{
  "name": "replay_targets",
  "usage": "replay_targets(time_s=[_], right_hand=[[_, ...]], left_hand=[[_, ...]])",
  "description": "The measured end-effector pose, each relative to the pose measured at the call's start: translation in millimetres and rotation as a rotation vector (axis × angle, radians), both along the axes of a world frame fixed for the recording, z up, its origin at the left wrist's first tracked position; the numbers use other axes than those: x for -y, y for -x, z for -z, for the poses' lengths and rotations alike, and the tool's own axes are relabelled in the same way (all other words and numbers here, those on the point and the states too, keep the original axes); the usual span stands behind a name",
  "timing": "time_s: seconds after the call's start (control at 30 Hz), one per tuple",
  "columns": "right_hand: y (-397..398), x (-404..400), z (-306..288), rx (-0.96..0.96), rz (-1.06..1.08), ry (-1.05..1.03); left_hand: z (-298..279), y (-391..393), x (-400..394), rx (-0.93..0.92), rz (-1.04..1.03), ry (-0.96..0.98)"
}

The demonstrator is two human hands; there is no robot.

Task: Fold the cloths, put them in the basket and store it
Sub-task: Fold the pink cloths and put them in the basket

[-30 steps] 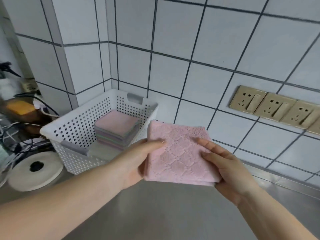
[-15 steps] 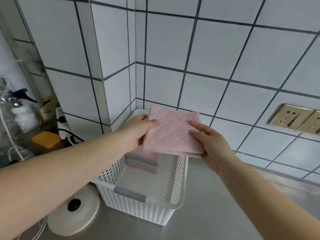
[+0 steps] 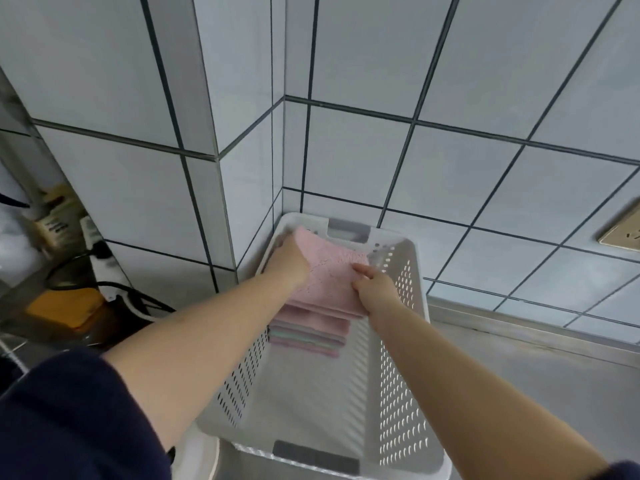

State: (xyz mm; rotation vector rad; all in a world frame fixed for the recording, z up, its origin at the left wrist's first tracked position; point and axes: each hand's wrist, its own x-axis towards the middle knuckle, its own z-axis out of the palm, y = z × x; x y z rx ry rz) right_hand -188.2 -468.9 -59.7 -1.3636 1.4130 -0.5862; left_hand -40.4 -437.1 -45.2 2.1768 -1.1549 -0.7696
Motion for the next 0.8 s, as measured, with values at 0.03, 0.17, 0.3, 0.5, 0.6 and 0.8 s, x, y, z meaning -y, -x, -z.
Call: replay_targets(time_s=[0.03,0.17,0.3,0.5,0.6,0.8], right_hand=[[-5,4,5,-0.032,-0.003,0.002],[-8,-1,21,-0.089,-0.018,-0.037],[-13,-5,37,-0.062,-0.003,-0.018],[-15,-6,37,-0.052,0.003,0.01],[-20,-9,42,-0.079,-0.035,0.029],[-26,-3,55,-0.067,-0.104,0.07]], left_hand=[[4,-1,4,0.024,0.006,-0.045],[22,4,3,0.157,-0.044,-0.094],[36,9,1,0.155,-0.036,-0.108],[48,20,1,0.709,0.316,0.241],[61,24,3,0.72,0.325,0.074],[80,14,12,0.64,0.267,0.03]])
